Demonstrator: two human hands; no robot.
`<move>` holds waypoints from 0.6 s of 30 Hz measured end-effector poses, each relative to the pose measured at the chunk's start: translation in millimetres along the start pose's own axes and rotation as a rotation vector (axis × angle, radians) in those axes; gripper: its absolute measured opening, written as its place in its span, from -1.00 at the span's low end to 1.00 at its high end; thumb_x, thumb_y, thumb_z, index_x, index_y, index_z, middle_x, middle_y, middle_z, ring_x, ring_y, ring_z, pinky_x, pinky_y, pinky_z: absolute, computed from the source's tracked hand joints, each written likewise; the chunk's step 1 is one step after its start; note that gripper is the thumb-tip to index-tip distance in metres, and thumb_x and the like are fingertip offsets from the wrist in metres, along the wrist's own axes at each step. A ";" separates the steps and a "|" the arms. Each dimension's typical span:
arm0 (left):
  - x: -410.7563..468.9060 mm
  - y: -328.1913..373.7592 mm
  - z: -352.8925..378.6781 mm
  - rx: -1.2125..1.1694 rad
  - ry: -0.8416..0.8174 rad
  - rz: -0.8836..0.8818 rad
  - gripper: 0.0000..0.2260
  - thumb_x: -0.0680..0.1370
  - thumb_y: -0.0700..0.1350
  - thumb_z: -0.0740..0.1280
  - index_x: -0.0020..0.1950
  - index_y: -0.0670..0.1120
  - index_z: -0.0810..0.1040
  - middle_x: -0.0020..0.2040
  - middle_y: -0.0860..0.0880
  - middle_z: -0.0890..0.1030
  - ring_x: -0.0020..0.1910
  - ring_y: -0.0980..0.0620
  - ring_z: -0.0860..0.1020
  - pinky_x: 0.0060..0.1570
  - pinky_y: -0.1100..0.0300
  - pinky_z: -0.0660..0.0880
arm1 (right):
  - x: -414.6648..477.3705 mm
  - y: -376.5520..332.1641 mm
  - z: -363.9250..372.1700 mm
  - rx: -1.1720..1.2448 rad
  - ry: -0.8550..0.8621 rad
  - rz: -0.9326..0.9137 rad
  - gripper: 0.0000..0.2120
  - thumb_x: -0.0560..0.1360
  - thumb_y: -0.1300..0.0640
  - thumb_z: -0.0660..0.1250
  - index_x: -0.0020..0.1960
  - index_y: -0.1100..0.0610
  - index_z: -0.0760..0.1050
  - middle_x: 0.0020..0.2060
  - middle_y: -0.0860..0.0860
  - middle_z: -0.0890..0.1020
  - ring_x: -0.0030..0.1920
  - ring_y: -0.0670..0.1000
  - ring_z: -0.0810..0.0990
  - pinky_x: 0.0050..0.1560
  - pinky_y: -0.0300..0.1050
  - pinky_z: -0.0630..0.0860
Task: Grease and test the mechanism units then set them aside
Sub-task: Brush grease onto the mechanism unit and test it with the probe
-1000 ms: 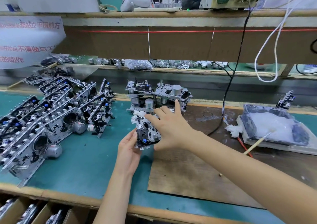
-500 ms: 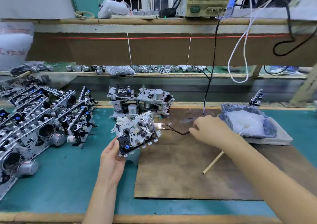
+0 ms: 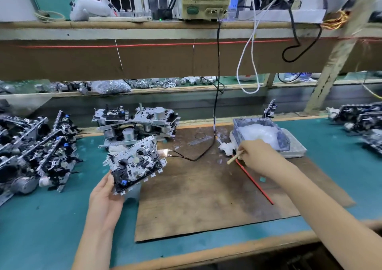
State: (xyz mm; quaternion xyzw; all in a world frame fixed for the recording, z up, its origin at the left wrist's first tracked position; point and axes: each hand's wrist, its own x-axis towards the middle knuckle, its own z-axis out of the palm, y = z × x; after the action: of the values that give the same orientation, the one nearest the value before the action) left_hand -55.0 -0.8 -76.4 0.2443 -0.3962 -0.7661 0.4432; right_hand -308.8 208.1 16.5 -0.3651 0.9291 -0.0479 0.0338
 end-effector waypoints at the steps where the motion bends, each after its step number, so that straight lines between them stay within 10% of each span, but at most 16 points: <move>1: -0.1 -0.1 -0.1 0.000 -0.002 0.000 -0.75 0.65 -0.23 0.03 0.09 -0.16 0.50 -0.15 0.06 0.70 -0.19 0.17 0.65 -0.21 0.33 0.58 | 0.7 1.2 -0.4 0.018 0.044 0.013 -0.77 0.52 0.26 0.12 0.09 0.17 0.49 0.00 0.16 0.57 0.00 0.19 0.51 -0.14 -0.10 0.40; 8: -0.5 -0.5 2.5 0.016 -0.005 -0.013 -0.75 0.65 -0.22 0.04 0.09 -0.15 0.51 -0.14 0.06 0.70 -0.18 0.16 0.65 -0.20 0.33 0.57 | -1.1 -5.9 -12.6 0.023 0.354 -0.012 -0.85 0.59 0.20 0.09 -0.09 0.20 0.38 -0.19 0.17 0.56 -0.19 0.16 0.47 -0.31 -0.10 0.24; 12: -1.6 0.2 4.3 0.023 -0.005 -0.016 -0.76 0.64 -0.23 0.05 0.08 -0.18 0.51 -0.16 0.03 0.70 -0.20 0.14 0.66 -0.21 0.32 0.59 | -18.1 -32.9 -27.2 0.515 0.606 -0.423 -0.80 0.55 0.24 0.23 0.07 0.27 0.57 -0.18 0.11 0.65 -0.14 0.07 0.59 -0.13 -0.12 0.46; 18: -3.1 1.6 4.8 0.040 0.021 -0.025 -0.78 0.63 -0.24 0.09 0.11 -0.23 0.51 -0.15 -0.02 0.69 -0.20 0.09 0.65 -0.21 0.26 0.59 | -45.8 -88.2 -35.9 1.019 0.328 -0.727 -0.81 0.47 0.22 0.23 0.01 0.04 0.55 -0.26 -0.12 0.61 -0.27 -0.13 0.59 -0.24 -0.21 0.55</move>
State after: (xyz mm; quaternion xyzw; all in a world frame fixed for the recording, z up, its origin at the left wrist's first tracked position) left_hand -56.2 3.3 -72.3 0.2664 -0.4037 -0.7609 0.4327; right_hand -219.3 177.3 63.4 -0.5824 0.6001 -0.5467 0.0421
